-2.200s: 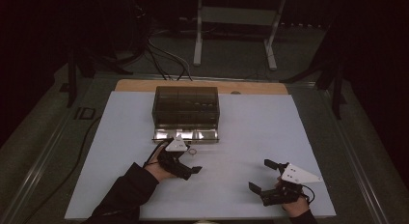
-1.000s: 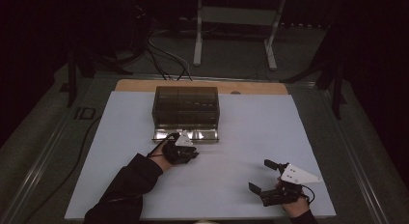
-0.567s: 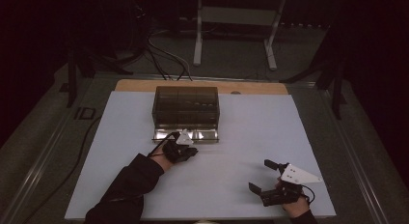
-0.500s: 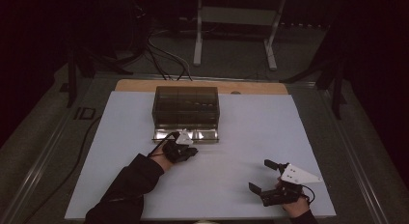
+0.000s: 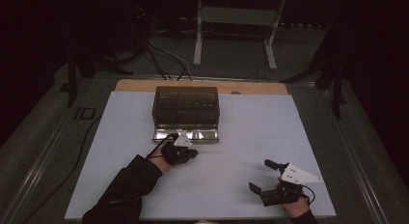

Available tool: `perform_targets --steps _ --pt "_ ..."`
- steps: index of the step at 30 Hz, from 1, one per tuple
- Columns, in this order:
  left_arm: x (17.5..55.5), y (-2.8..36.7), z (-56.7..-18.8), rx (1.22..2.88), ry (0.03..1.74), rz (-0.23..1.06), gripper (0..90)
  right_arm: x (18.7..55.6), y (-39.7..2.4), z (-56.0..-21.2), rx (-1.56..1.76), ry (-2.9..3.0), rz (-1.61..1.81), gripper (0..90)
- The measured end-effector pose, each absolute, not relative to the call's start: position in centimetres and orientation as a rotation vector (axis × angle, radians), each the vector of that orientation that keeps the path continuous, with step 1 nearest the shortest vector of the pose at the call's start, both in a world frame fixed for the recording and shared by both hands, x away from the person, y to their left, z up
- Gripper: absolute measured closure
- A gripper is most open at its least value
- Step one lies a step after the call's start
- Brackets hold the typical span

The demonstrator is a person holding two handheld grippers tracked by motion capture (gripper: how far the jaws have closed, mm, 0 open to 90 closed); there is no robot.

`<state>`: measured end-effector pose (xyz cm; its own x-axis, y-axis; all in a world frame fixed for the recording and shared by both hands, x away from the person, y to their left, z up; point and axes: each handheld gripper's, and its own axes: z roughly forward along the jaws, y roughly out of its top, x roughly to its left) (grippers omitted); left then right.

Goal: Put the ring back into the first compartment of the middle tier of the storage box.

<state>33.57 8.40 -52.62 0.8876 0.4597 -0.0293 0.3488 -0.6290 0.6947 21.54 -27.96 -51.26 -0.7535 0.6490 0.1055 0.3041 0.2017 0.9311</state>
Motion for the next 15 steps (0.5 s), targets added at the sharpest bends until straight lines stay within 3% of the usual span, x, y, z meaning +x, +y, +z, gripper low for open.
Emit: perform_targets --steps 15 --pt "32.7 8.5 -50.9 2.301 0.524 0.173 89.0 21.6 -28.0 -51.3 0.898 2.168 1.571 0.0"
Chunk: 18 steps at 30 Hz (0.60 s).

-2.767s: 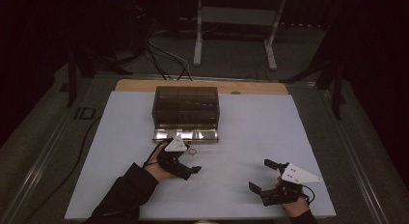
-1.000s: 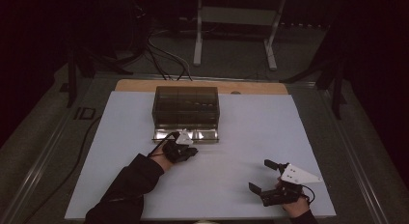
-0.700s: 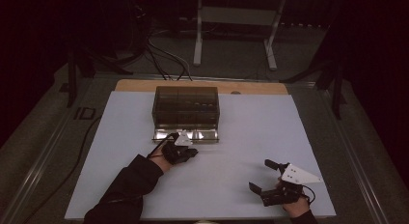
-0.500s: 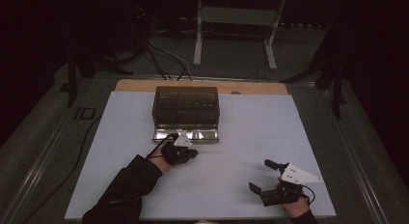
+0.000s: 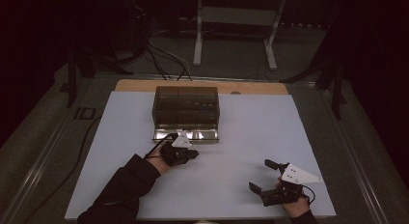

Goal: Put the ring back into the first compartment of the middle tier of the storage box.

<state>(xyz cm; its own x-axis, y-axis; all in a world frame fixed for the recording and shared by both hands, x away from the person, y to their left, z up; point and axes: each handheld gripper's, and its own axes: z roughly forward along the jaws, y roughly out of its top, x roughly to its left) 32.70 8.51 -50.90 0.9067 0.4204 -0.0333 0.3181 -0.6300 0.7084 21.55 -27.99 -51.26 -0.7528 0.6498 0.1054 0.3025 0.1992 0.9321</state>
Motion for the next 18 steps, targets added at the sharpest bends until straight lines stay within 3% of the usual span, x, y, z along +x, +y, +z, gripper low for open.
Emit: perform_targets --steps 18 --pt "31.4 8.5 -48.7 2.276 0.466 0.136 88.9 21.6 -28.0 -51.3 0.904 2.168 1.573 0.0"
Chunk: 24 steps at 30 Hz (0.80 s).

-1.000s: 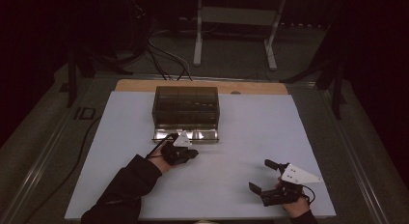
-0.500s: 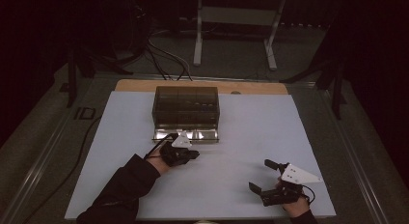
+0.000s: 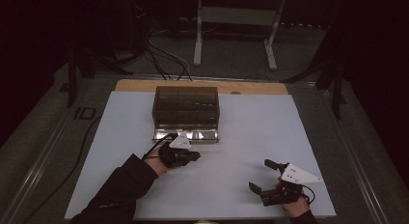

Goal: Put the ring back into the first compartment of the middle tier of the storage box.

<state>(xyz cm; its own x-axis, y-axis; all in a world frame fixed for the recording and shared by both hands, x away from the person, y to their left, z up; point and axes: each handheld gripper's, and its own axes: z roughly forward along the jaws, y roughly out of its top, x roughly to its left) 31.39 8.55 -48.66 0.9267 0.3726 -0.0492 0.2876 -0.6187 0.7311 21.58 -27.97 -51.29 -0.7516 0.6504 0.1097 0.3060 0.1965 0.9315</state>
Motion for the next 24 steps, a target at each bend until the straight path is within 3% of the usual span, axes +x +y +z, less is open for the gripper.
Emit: perform_targets --steps 24 --pt "30.7 9.6 -46.5 2.283 0.434 0.148 88.9 21.6 -28.0 -51.3 0.908 2.164 1.577 0.0"
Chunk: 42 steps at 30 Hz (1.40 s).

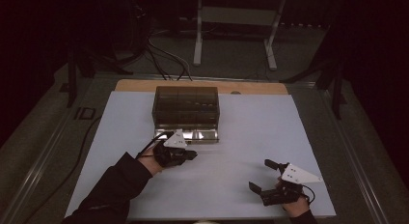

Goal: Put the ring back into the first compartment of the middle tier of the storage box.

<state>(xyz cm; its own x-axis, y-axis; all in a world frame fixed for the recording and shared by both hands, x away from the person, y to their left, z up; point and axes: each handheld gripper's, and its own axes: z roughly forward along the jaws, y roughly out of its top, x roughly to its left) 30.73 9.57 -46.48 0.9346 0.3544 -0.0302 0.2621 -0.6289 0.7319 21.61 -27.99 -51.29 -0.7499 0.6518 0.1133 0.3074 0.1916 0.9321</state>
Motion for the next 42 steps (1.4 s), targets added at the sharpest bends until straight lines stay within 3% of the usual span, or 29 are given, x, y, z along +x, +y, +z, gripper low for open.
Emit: perform_targets --steps 42 --pt "32.4 13.0 -41.9 2.197 0.531 0.242 88.9 21.6 -28.0 -51.3 0.907 2.163 1.576 0.0"
